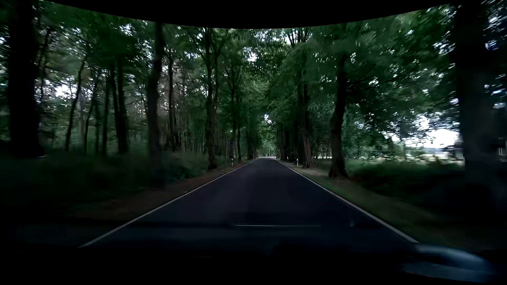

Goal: Follow the waypoints while adhering to traffic rules and regulations

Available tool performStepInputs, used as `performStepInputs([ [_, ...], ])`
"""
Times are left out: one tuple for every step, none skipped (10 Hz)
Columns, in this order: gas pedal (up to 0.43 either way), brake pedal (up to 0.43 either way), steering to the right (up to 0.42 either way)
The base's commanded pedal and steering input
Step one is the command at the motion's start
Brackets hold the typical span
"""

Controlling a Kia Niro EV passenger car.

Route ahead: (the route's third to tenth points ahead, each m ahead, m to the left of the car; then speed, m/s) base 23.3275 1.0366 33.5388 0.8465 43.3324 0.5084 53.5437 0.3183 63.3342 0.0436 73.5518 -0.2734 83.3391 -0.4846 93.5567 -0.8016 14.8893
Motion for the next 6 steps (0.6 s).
performStepInputs([
  [0.0,0.171,0.002],
  [0.0,0.177,0.002],
  [0.0,0.177,0.002],
  [0.0,0.177,0.002],
  [0.0,0.177,0.002],
  [0.0,0.177,0.003],
])
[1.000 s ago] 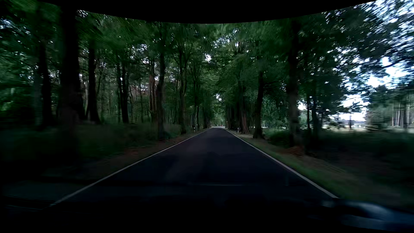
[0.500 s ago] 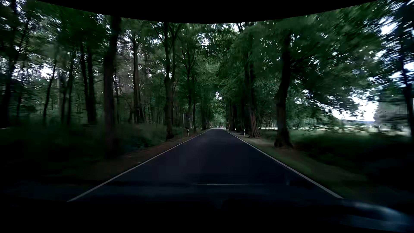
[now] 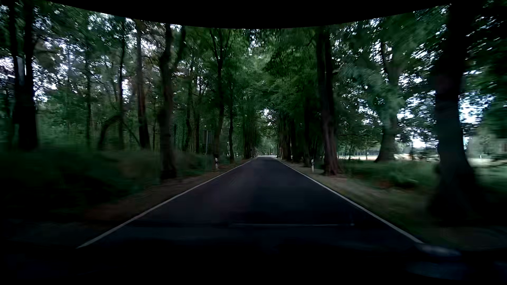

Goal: Follow the waypoints while adhering to traffic rules and regulations

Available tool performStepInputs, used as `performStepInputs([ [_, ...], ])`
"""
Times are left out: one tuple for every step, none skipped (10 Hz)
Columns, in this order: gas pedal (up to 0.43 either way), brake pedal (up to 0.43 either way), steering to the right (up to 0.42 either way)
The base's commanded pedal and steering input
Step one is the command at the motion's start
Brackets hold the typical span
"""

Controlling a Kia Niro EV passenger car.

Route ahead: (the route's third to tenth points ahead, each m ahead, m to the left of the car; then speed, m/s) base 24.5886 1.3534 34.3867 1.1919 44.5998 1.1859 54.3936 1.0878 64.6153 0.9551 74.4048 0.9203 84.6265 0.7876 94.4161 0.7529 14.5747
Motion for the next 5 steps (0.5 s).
performStepInputs([
  [0.0,0.177,0.003],
  [0.0,0.183,0.003],
  [0.0,0.177,0.001],
  [0.0,0.177,0.0],
  [0.0,0.177,0.0],
])
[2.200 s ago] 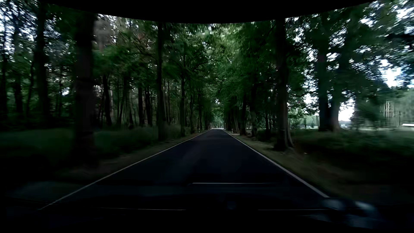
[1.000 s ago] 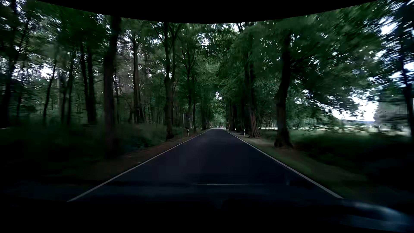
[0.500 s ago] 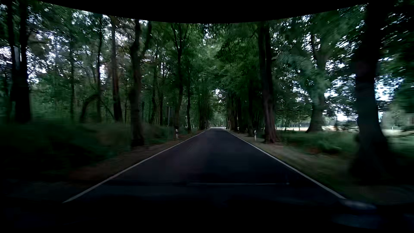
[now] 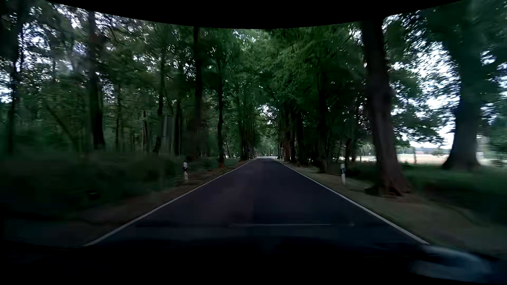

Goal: Follow the waypoints while adhering to traffic rules and regulations

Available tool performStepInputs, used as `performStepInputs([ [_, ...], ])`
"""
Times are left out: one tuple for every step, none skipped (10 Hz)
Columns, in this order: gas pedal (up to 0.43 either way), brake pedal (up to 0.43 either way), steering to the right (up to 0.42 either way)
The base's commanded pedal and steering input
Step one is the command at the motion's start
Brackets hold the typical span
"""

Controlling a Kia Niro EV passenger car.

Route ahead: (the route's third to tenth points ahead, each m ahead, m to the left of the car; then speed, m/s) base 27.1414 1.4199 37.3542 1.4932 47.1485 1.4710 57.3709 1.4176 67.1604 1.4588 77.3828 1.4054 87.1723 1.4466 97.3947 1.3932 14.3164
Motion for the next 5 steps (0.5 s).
performStepInputs([
  [0.0,0.177,0.001],
  [0.0,0.201,0.0],
  [0.0,0.201,0.001],
  [0.0,0.207,0.001],
  [0.0,0.22,0.001],
])
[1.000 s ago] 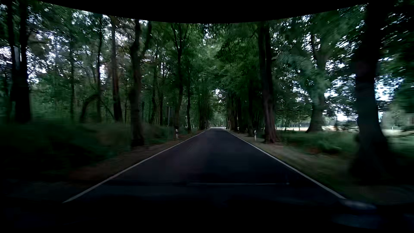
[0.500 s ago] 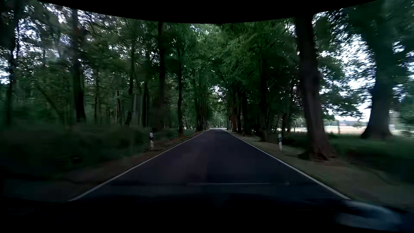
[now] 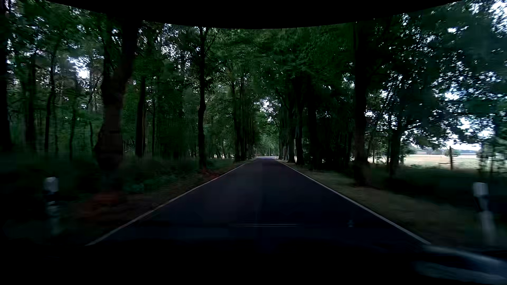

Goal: Follow the waypoints while adhering to traffic rules and regulations

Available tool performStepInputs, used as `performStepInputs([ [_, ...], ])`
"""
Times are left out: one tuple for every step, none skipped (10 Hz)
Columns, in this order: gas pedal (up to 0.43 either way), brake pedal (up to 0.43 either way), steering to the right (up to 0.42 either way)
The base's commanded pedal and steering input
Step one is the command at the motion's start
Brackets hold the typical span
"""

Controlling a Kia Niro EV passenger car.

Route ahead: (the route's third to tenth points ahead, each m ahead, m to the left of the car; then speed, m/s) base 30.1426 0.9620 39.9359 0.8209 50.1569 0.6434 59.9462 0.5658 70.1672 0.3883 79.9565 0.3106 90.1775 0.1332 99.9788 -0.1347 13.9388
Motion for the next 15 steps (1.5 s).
performStepInputs([
  [0.0,0.232,0.001],
  [0.0,0.238,0.001],
  [0.0,0.244,0.001],
  [0.0,0.25,0.001],
  [0.0,0.25,0.001],
  [0.0,0.25,0.001],
  [0.0,0.25,0.003],
  [0.0,0.25,0.004],
  [0.0,0.25,0.004],
  [0.0,0.256,0.004],
  [0.0,0.25,0.004],
  [0.0,0.25,0.004],
  [0.0,0.25,0.003],
  [0.0,0.25,0.002],
  [0.0,0.25,0.002],
])
